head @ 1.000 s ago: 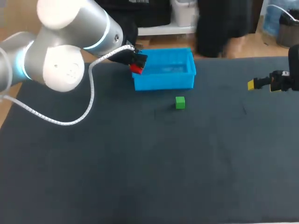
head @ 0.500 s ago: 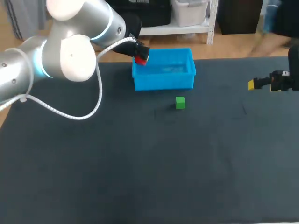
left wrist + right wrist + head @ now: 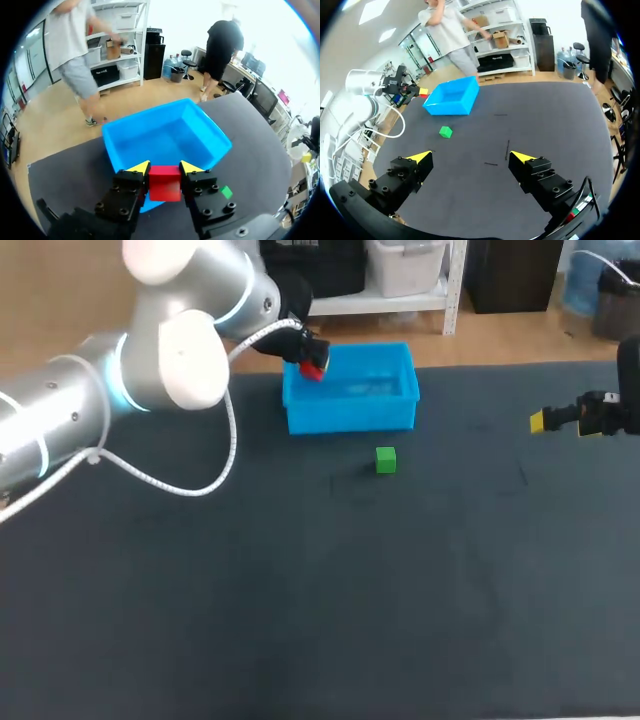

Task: Use the left arm to pick the red cube and place it into the blue plastic box first, then use the right arm to grasp the green cube and put it into the same blue plastic box after the first action is fully finished.

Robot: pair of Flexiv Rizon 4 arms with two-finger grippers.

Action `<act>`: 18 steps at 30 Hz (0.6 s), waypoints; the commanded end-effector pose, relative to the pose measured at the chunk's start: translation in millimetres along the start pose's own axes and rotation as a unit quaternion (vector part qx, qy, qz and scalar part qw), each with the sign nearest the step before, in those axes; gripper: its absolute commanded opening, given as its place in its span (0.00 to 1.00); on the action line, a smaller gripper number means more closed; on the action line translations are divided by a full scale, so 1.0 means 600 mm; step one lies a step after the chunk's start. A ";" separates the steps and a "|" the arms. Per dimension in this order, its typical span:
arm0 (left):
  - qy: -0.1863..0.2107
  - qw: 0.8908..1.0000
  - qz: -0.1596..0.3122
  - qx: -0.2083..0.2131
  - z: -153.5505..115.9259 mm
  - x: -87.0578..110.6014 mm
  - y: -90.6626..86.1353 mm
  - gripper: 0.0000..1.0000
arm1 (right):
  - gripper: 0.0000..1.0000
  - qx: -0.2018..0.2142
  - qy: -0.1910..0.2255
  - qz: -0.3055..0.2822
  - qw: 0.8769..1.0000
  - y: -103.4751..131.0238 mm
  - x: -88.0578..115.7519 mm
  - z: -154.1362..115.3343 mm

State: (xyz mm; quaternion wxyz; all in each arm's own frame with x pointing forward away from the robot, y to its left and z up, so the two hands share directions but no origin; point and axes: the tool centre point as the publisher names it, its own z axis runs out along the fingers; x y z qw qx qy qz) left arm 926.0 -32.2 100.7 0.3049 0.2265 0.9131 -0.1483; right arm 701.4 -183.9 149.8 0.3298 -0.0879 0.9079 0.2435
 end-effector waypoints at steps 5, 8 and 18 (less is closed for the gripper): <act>0.016 1.000 -0.005 0.006 0.046 -0.014 0.005 0.00 | 1.00 0.000 0.000 -0.001 1.000 -0.001 0.001 -0.001; 0.019 1.000 -0.008 0.006 0.060 -0.013 0.006 0.00 | 1.00 0.000 0.000 -0.001 1.000 -0.001 0.001 -0.001; 0.037 0.999 -0.014 0.006 0.096 -0.008 0.007 0.00 | 1.00 0.000 0.000 -0.001 1.000 -0.001 0.001 -0.001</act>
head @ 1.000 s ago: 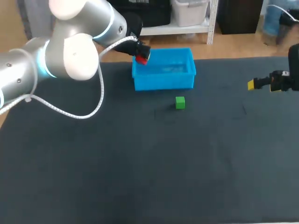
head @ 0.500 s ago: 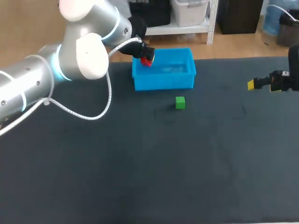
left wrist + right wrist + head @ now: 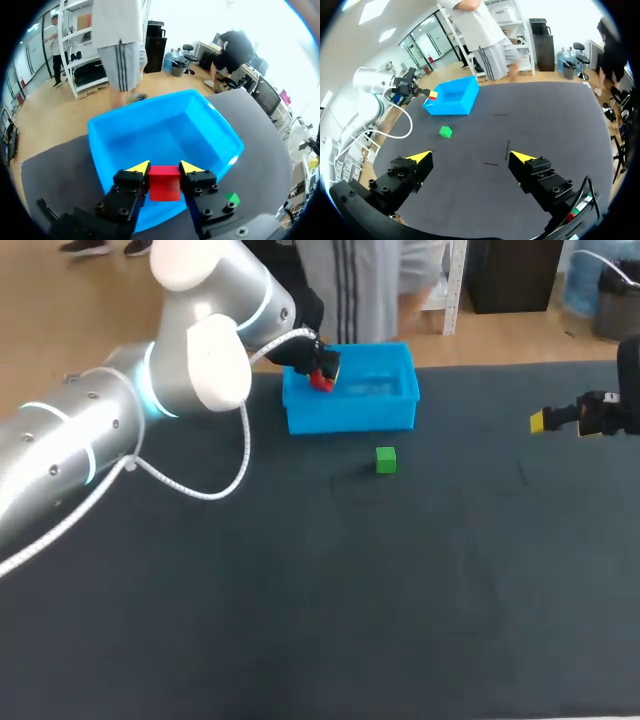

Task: Use the left arm to pick the red cube and place it into the blue plastic box first, then use the right arm to grasp the green cube and put it into the same blue plastic box after the first action is fully finished.

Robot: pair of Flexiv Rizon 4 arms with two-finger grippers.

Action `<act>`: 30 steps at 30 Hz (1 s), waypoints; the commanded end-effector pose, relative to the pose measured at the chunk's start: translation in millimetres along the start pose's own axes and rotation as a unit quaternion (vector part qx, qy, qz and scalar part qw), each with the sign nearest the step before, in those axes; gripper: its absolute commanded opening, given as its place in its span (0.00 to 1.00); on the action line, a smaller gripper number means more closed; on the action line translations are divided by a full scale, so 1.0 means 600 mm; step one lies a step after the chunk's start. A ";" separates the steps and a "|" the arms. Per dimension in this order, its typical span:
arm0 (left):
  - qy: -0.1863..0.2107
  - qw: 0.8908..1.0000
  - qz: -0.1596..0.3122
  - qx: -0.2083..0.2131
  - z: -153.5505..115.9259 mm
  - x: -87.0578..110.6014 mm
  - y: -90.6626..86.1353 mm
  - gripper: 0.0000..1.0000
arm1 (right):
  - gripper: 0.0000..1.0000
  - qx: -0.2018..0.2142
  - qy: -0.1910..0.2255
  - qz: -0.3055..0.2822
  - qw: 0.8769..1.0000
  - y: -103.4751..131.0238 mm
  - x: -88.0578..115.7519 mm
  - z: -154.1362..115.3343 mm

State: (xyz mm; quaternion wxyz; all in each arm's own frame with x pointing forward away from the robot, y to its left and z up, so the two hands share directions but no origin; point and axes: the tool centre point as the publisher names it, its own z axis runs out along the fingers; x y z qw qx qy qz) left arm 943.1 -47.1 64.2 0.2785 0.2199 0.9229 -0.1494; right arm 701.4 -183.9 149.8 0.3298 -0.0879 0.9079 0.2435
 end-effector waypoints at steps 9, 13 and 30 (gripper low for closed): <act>0.031 1.000 0.001 -0.004 0.039 -0.010 0.005 0.00 | 1.00 0.000 0.000 -0.001 1.000 -0.001 0.001 -0.001; 0.037 0.999 0.000 -0.007 0.039 -0.007 0.003 0.00 | 1.00 0.000 0.000 -0.001 1.000 -0.001 0.001 -0.001; 0.043 0.999 0.011 -0.017 0.024 -0.006 -0.005 1.00 | 1.00 0.000 0.000 -0.001 1.000 -0.001 0.001 -0.001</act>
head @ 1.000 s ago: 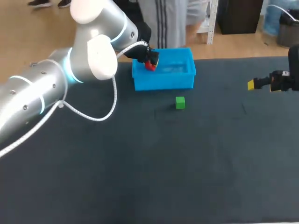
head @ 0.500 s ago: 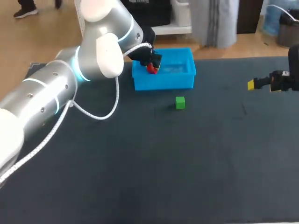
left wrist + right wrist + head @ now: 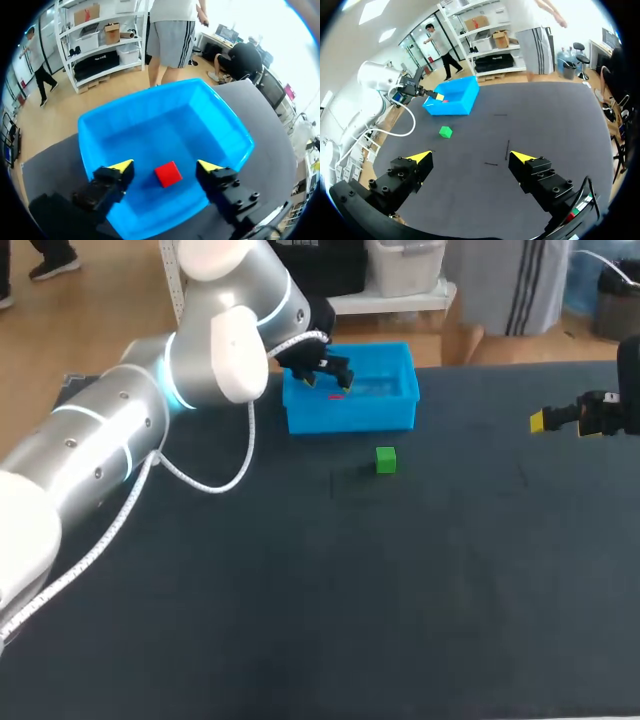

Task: Use the left arm to pick the red cube and place it into the blue plastic box first, then use the right arm to grasp the green cube and put it into the same blue plastic box after the first action is fully finished.

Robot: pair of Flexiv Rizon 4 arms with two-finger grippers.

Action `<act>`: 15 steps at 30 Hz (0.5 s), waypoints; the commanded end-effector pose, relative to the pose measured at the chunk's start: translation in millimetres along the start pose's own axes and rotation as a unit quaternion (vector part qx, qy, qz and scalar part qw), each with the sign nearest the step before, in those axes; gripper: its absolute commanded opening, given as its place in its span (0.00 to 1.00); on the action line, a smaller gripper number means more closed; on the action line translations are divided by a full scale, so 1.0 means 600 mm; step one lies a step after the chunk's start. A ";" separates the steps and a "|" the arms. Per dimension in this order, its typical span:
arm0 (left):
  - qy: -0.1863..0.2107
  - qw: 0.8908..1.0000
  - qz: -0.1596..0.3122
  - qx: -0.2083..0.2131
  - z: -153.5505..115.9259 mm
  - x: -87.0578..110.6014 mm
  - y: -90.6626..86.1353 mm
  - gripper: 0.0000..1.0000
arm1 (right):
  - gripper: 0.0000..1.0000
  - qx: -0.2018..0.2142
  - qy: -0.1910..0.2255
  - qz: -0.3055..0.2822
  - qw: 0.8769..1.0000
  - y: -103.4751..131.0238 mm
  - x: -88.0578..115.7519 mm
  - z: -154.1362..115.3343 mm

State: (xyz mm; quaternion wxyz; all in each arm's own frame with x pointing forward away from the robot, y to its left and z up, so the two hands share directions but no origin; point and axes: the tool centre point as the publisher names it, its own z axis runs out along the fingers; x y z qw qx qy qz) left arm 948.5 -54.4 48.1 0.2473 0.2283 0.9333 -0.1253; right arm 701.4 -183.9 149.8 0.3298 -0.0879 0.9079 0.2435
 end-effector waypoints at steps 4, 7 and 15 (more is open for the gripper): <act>0.002 1.000 0.012 -0.007 -0.033 -0.014 -0.008 1.00 | 1.00 0.000 0.000 -0.001 1.000 -0.001 0.001 -0.001; 0.003 1.000 0.017 -0.010 -0.051 -0.010 -0.009 1.00 | 1.00 0.000 0.000 -0.001 1.000 -0.001 0.001 -0.001; -0.014 0.999 0.031 -0.025 -0.130 0.018 -0.021 1.00 | 1.00 0.000 0.000 -0.001 1.000 -0.001 0.001 -0.001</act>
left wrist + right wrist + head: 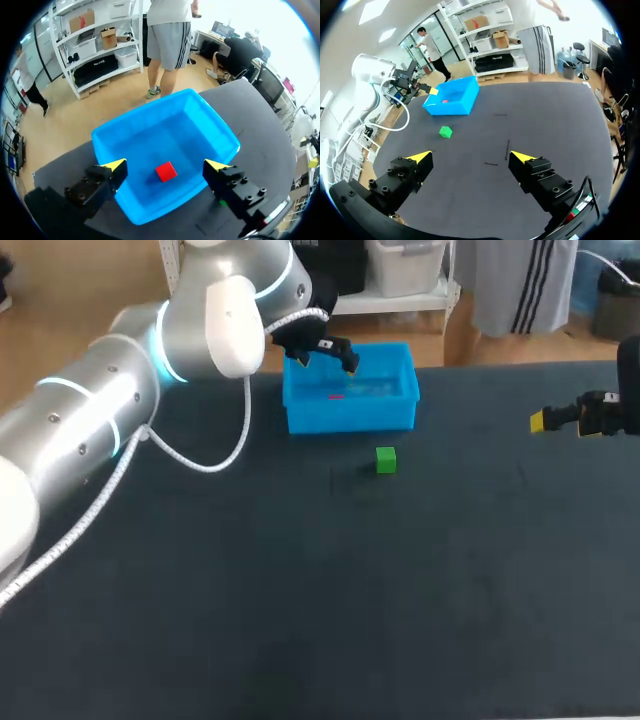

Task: Use the left arm to pick the red cube and place it into the blue plastic box first, then use the right arm to grasp the green cube and put it into the same blue plastic box after the first action is fully finished.

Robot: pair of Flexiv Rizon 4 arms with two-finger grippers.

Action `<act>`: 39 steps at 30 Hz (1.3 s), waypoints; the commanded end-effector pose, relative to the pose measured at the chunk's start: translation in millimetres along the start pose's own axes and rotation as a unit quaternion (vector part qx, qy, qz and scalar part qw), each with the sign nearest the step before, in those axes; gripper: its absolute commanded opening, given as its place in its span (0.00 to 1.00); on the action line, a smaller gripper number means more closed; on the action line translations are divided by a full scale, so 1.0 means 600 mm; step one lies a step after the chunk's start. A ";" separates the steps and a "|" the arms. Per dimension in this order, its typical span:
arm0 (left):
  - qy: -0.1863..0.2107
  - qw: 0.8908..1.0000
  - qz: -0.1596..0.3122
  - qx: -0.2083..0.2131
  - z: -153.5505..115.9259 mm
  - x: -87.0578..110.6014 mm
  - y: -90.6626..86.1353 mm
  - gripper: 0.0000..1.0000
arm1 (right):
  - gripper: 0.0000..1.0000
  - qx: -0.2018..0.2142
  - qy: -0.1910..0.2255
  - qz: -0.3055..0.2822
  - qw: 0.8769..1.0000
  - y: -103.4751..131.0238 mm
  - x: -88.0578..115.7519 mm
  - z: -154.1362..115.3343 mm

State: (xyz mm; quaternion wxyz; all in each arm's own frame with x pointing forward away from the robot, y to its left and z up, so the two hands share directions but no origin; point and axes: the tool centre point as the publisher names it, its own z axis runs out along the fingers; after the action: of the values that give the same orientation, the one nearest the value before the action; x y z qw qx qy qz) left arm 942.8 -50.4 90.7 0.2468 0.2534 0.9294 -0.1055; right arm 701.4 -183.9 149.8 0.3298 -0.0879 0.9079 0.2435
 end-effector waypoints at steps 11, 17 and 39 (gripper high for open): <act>-0.033 0.998 -0.027 -0.041 -0.176 0.135 -0.041 1.00 | 1.00 0.000 0.000 -0.001 1.000 -0.001 0.001 -0.001; -0.041 0.998 -0.032 -0.024 -0.212 0.190 -0.050 1.00 | 1.00 0.000 0.000 -0.001 1.000 -0.001 0.001 -0.001; -0.060 0.997 -0.047 0.001 -0.268 0.357 -0.040 1.00 | 1.00 0.000 0.000 -0.001 1.000 -0.001 0.001 -0.001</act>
State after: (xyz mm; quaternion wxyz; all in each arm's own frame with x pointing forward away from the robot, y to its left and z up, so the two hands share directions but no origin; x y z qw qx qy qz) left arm 743.9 49.6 132.3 0.1987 0.2151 0.9499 -0.1092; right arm 701.4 -183.9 149.8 0.3298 -0.0879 0.9079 0.2435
